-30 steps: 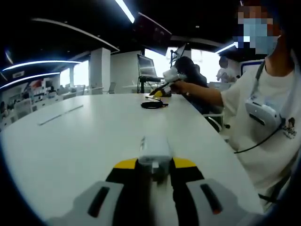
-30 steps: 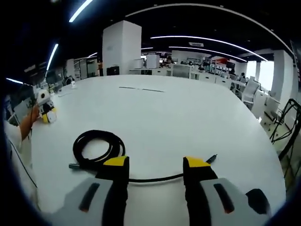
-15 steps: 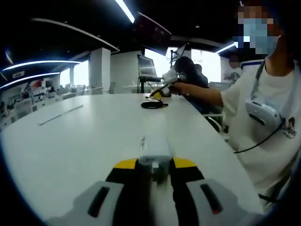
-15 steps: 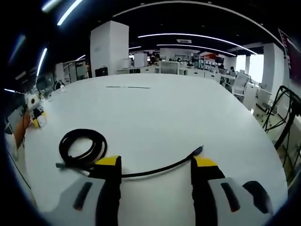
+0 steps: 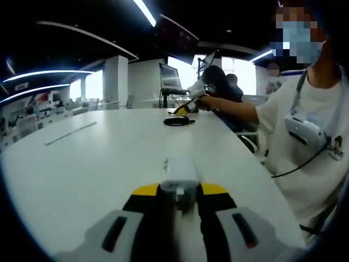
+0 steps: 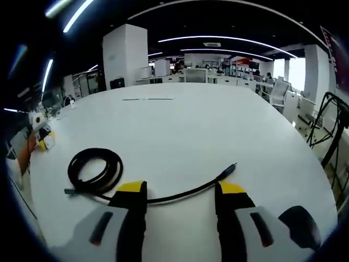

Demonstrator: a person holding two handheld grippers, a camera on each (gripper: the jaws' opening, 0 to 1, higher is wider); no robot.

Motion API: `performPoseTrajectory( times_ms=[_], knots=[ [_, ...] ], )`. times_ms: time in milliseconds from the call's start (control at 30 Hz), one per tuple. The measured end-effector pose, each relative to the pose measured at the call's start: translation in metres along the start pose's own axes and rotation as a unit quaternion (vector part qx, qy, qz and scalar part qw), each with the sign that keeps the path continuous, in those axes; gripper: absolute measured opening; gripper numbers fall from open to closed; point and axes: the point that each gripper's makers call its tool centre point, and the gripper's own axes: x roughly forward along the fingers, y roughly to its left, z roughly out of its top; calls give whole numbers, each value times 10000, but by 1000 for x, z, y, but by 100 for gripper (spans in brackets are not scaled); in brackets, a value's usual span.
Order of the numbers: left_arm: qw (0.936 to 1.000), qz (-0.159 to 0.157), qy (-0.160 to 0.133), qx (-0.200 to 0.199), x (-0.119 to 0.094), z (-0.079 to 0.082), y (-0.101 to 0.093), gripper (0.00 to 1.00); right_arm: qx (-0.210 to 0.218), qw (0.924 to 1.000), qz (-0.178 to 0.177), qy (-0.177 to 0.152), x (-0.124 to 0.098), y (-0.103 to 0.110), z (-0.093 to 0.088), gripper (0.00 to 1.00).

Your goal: Plug the desk Type‑C cable into the charger adapter.

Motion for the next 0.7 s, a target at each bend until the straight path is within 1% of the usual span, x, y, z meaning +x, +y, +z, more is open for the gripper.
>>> performPoseTrajectory(
  times_ms=[167,233,300,433,700],
  knots=[
    [10000,1,0,2,0,0,0,25,-28,10000,-14,-21,-1,1,0,41],
    [10000,2,1,3,0,0,0,25,-44,10000,-27,-16,-1,2,-1,40],
    [10000,2,0,2,0,0,0,25,-63,10000,-45,8,-2,7,-5,36],
    [10000,4,1,2,0,0,0,25,-125,9999,-85,52,-1,4,-5,30],
    [10000,8,4,10,1,-1,-2,25,-189,9997,-95,146,1,-1,-3,25]
  ],
)
